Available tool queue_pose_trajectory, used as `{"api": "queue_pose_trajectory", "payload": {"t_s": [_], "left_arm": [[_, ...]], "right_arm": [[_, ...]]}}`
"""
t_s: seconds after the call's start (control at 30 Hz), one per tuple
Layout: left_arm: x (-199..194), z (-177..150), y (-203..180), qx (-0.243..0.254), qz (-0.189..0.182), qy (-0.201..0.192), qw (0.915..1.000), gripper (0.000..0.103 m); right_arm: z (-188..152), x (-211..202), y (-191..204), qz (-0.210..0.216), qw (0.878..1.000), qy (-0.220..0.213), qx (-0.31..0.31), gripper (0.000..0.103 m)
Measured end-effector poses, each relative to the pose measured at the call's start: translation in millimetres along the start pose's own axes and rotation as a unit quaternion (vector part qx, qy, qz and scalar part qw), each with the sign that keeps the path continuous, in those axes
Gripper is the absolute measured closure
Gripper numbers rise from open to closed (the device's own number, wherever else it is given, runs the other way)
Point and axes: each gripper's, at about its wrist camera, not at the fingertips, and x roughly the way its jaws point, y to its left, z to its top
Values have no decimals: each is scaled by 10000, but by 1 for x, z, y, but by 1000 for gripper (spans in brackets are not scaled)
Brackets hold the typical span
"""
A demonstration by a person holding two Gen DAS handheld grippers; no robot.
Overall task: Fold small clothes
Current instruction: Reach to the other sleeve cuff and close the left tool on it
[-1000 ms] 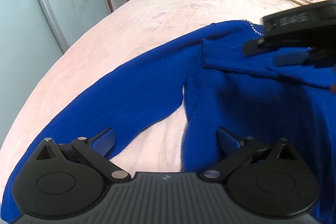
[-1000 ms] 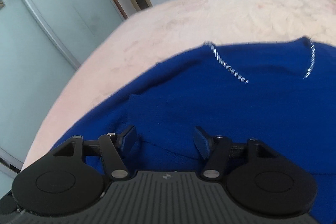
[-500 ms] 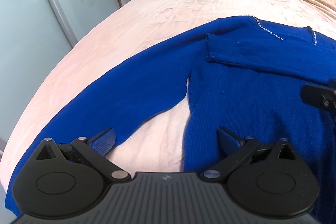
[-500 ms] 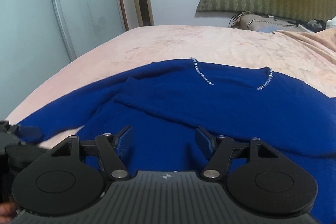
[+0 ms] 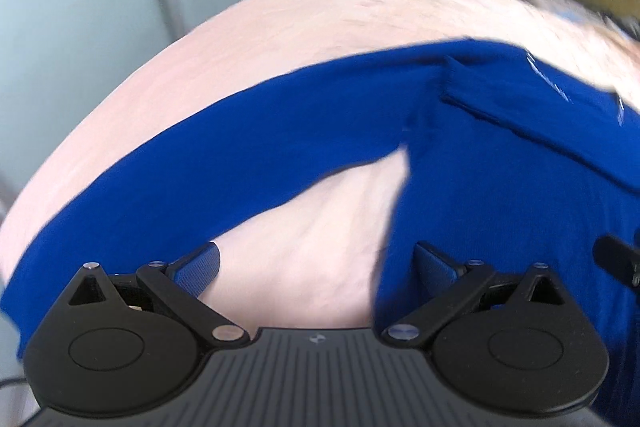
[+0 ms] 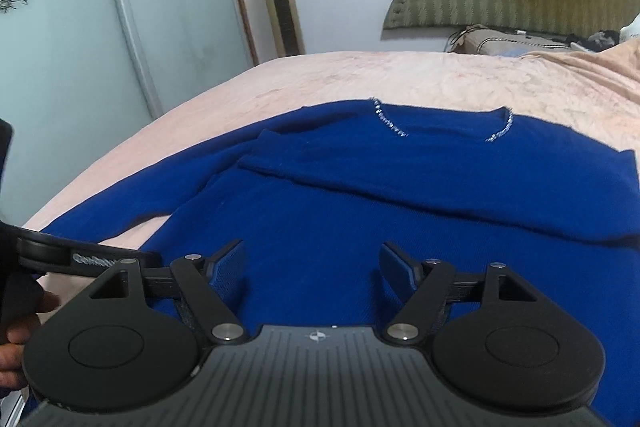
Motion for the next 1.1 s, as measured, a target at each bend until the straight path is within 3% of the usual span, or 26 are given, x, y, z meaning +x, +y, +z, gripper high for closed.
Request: {"api": "queue_pose_trajectory", "payload": {"t_s": [0.1,0.17,0.33,0.43,0.63,0.77,0.9,0.93,1.0,1.07,1.1], "left_arm": [[-7,-10,29,-795,30,-23,9968,0],[-13,-20,53,-1408,27,-94,9900,0],[-22,-43,111,-2774,-268,-375,9596,0],[-22,-49,136,-3145,-544,-441,9467,0],[-18,-59,182,-4003,-1011,-697,9081,0],[-13,-65,214,-4705,-1181,-931,8695,1],[-8,-65,233,-5071,-1259,-969,8471,1],[-7,-64,235,-5129,-1260,-975,8435,6],[-9,-65,237,-5141,-1100,-969,8451,28],[-4,-60,241,-4980,-969,-829,8577,80],[0,-58,243,-4929,-980,-719,8615,86]], "right_arm": [[-4,0,-2,76,9999,28,78,26],[-6,-1,-3,127,9998,15,153,25],[-8,-2,-3,152,9997,-12,208,21],[-9,-1,0,173,9997,28,186,21],[-11,0,5,156,9998,57,147,19],[-12,-1,4,110,9998,61,182,18],[-13,1,2,132,9996,109,230,17],[-14,2,3,134,9996,121,222,17],[-14,3,2,136,9996,143,213,17],[-15,3,3,146,9996,151,209,17],[-15,3,2,148,9996,151,208,17]]}}
